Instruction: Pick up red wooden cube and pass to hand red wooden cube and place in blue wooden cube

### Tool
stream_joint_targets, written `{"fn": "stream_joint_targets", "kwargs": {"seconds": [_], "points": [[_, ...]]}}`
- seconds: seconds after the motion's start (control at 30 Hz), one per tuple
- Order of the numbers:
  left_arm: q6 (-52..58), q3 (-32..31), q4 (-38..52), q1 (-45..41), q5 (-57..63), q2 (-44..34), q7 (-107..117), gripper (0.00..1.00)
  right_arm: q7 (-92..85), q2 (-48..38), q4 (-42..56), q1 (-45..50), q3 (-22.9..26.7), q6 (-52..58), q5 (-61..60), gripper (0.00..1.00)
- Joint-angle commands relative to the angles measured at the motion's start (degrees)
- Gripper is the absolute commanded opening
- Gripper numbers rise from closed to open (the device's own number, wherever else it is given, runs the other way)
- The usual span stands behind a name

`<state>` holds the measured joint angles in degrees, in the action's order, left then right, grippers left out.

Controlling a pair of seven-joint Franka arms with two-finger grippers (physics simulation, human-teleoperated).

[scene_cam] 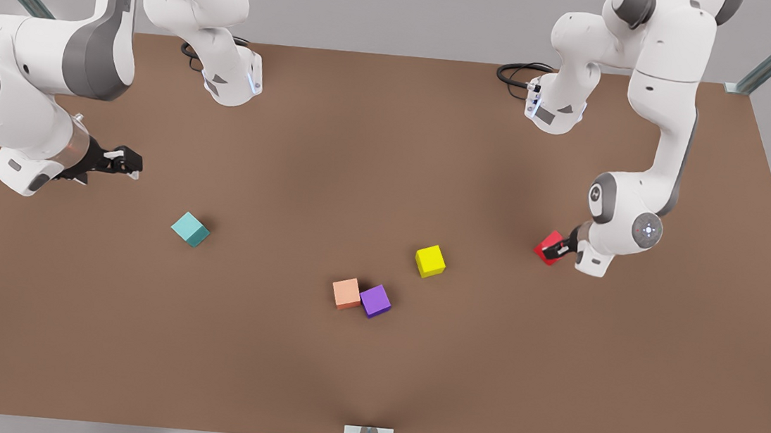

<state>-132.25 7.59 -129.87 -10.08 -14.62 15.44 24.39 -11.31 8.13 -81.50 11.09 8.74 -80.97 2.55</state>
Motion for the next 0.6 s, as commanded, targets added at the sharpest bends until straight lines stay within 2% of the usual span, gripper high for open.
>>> {"fn": "stream_joint_targets", "kwargs": {"seconds": [0.0,0.57], "points": [[-3.2,0.1,0.0,0.3,0.0,0.3,12.6,1.0,-2.3,0.0,0.0,-0.1,0.0,0.3,-0.2,1.0],[-6.8,0.0,0.0,1.0,-0.1,6.2,15.5,1.0,-2.3,1.1,0.6,0.0,0.0,0.2,-0.3,1.0]]}}
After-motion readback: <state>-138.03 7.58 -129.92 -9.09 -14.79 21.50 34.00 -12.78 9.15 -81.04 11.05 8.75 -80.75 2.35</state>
